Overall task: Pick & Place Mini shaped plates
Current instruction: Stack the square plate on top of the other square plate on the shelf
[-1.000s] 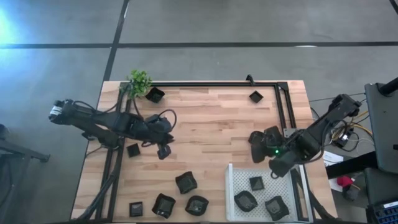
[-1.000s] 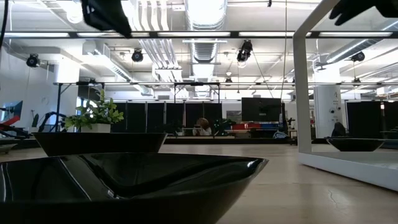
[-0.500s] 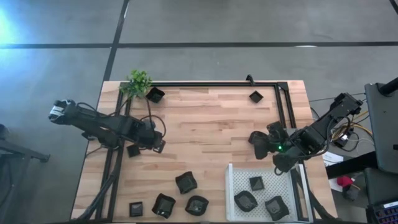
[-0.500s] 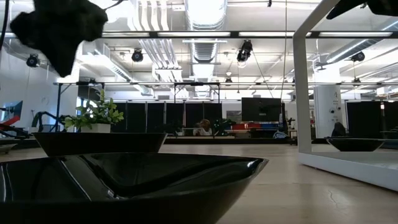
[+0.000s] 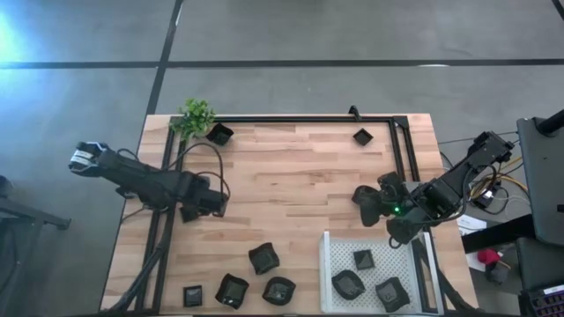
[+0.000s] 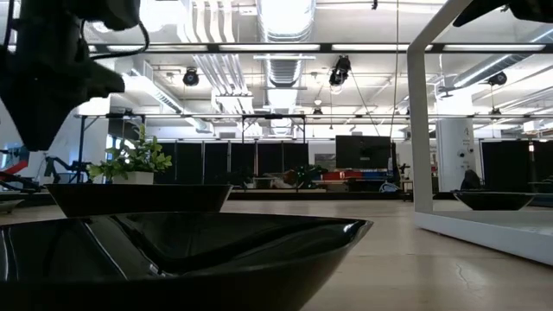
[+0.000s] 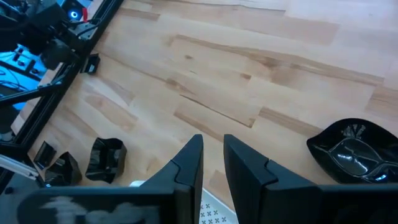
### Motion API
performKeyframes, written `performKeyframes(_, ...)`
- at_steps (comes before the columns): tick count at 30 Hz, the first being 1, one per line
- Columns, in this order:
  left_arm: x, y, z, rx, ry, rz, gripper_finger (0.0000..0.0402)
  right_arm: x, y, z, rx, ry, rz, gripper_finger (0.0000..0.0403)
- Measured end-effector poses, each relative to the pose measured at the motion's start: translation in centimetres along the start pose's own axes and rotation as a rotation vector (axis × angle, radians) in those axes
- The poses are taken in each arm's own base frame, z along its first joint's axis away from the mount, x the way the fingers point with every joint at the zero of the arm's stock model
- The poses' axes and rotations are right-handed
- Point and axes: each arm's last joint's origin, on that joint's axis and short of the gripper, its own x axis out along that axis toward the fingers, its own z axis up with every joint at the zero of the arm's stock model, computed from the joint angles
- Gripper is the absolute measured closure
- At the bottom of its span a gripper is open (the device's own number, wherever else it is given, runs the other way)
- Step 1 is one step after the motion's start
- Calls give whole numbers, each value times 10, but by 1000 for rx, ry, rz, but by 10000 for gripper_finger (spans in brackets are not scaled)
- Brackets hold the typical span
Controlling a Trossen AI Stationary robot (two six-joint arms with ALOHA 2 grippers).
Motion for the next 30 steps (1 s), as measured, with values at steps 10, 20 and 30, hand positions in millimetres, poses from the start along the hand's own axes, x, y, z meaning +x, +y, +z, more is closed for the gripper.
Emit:
performKeyframes(10,25,14,1,-155,-16,92,344,0,0,0,1,0,0,342)
performKeyframes(20,50,21,1,-206,-22,84,344,0,0,0,1,-1,0,342)
performKeyframes(30,64,25,1,-240,-33,67,344,0,0,0,1,-1,0,342)
